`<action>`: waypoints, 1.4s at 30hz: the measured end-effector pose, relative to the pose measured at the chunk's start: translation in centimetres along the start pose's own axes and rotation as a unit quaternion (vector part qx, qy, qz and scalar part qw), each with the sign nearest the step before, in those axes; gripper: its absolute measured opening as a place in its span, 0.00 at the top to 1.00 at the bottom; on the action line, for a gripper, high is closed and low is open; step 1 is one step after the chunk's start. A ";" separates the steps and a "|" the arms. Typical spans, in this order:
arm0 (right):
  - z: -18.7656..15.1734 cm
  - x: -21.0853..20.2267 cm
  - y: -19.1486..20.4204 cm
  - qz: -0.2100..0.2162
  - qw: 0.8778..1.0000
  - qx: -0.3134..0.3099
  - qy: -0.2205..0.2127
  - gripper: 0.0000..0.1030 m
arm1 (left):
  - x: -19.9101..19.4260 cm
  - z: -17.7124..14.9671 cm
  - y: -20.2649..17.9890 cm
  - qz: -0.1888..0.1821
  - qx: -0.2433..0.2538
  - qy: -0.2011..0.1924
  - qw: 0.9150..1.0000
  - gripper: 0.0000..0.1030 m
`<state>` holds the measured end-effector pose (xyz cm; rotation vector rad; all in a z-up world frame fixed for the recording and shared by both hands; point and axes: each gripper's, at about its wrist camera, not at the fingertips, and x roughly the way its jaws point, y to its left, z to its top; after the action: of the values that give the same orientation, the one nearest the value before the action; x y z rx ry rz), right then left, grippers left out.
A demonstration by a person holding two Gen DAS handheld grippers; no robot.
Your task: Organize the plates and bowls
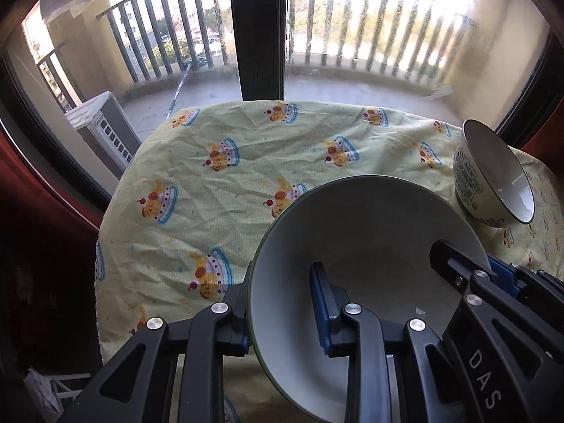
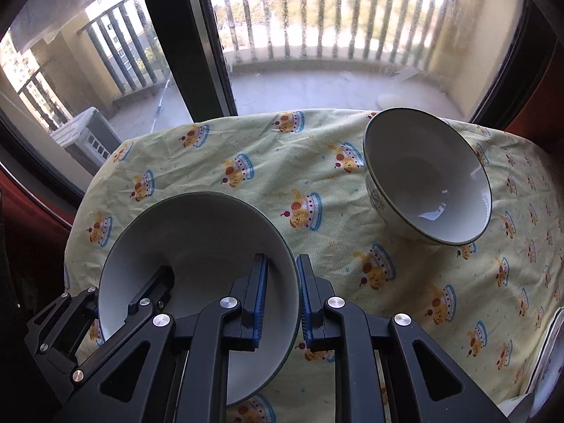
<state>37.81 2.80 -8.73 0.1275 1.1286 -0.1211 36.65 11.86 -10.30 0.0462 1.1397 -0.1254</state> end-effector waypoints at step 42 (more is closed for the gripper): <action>-9.9 -16.2 -19.0 0.066 0.995 -0.058 -0.049 0.81 | -15.1 -10.6 -18.7 0.051 -0.054 -0.054 0.996 0.74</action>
<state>19.12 -13.83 0.96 0.0905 1.0233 0.0557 18.60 -4.48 -0.50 0.0015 1.0331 0.0233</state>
